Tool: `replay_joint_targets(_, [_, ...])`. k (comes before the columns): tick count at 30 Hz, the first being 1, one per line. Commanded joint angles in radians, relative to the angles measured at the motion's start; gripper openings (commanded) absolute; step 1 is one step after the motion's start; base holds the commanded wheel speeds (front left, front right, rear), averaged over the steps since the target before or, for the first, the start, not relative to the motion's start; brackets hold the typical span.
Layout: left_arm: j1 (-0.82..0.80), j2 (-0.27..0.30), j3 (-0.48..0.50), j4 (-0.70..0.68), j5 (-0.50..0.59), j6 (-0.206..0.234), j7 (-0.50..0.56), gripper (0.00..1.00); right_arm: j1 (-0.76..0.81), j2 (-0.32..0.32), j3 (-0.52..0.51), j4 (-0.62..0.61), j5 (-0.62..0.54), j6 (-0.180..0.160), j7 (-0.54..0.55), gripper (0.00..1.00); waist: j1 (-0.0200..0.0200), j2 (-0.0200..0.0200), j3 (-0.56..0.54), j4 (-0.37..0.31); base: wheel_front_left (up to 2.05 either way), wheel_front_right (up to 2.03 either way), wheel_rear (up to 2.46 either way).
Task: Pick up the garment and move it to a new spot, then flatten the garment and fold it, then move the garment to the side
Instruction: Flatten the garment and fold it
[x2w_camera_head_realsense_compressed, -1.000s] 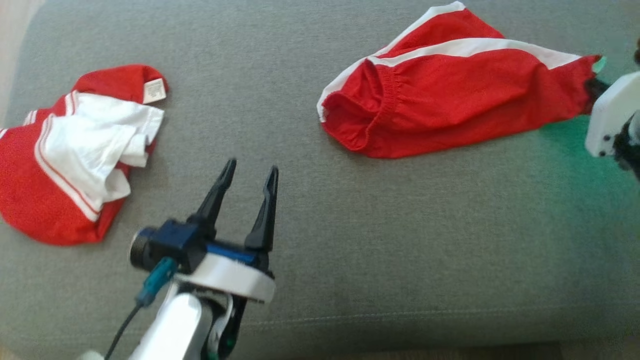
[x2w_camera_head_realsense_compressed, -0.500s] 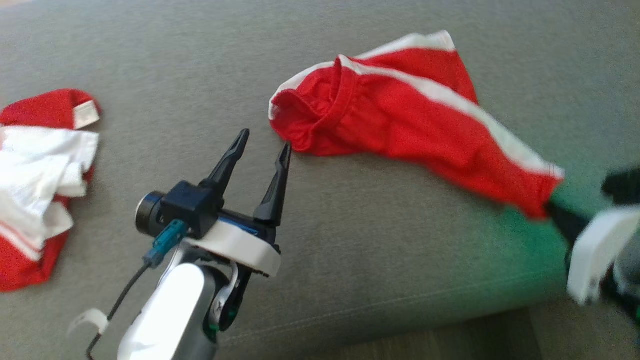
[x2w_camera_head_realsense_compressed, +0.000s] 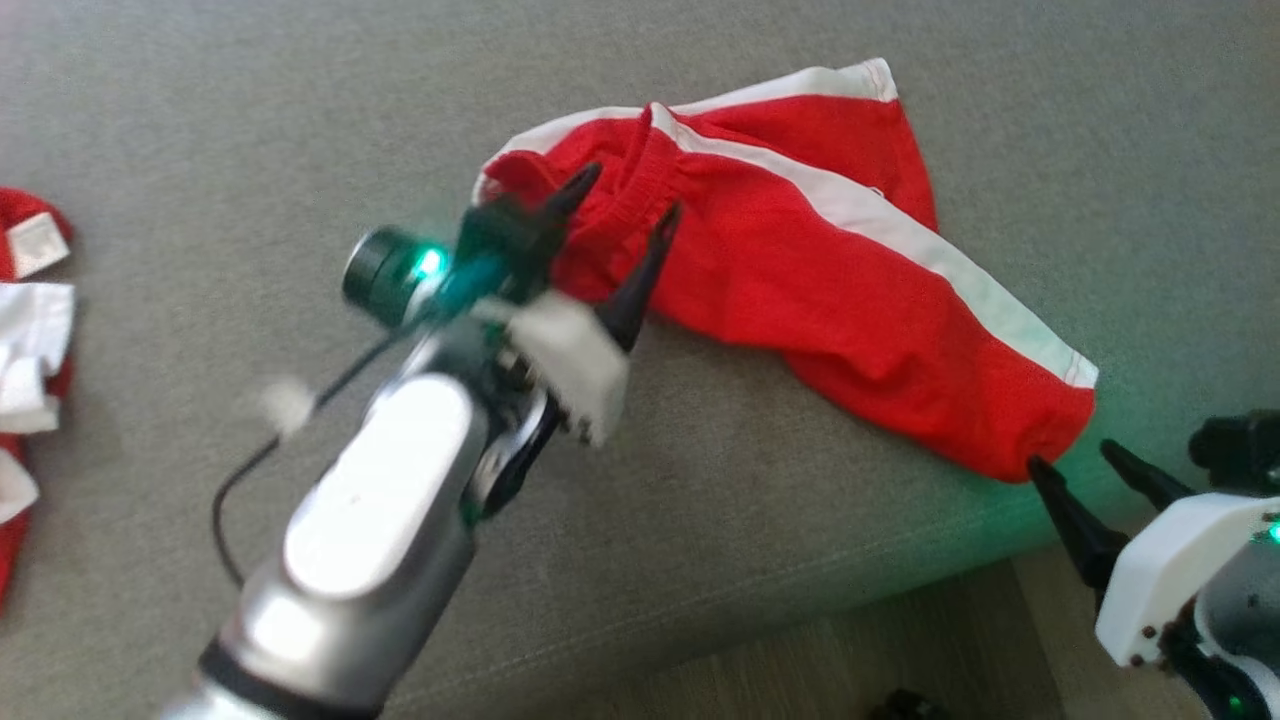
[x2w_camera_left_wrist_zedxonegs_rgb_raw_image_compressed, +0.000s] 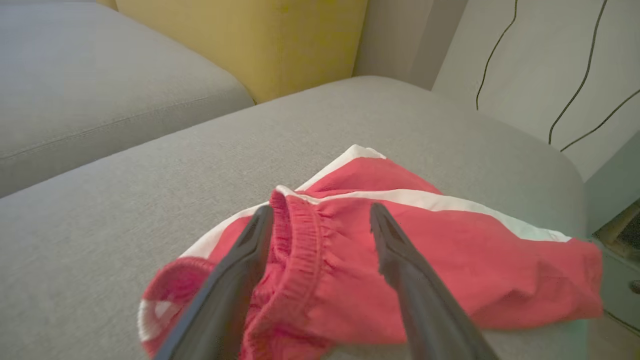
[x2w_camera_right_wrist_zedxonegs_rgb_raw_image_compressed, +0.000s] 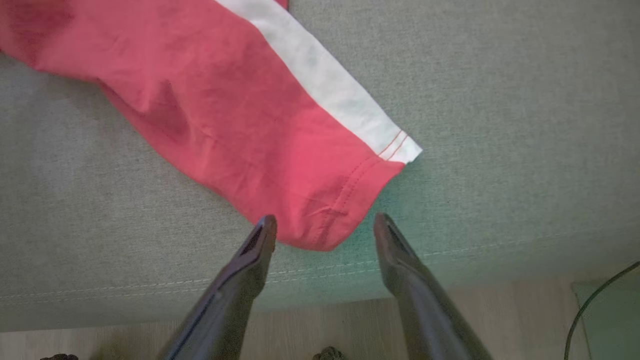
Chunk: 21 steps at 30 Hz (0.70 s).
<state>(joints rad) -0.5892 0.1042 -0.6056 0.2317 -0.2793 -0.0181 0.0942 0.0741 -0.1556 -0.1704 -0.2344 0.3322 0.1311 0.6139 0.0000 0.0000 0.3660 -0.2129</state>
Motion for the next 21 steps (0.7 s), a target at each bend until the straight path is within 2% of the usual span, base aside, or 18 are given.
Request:
replay_joint_targets(1, [-0.053,0.000,0.024,-0.016,0.015,0.000,0.018,1.00,-0.004,-0.013,0.017,-0.039,-0.008,0.000,-0.010,1.00,0.0000,0.0000,0.015,-0.013,0.00,0.00,0.00])
replay_joint_targets(9, [-0.256,-0.034,-0.010,0.188,0.047,0.034,0.196,1.00,-0.028,-0.003,0.038,-0.012,-0.027,0.000,-0.029,1.00,0.0000,0.0000,0.046,-0.040,0.00,0.00,0.00])
replay_joint_targets(19, [-0.390,-0.051,-0.056,0.345,0.009,0.018,0.309,1.00,-0.048,0.008,0.046,0.031,-0.047,0.000,-0.059,1.00,0.0000,0.0000,0.060,-0.064,0.00,0.00,0.00])
replay_joint_targets(21, [-0.401,-0.052,-0.065,0.360,-0.001,0.017,0.321,0.90,-0.055,0.008,0.047,0.041,-0.051,0.000,-0.067,1.00,0.0000,0.0000,0.061,-0.069,0.00,0.00,0.00])
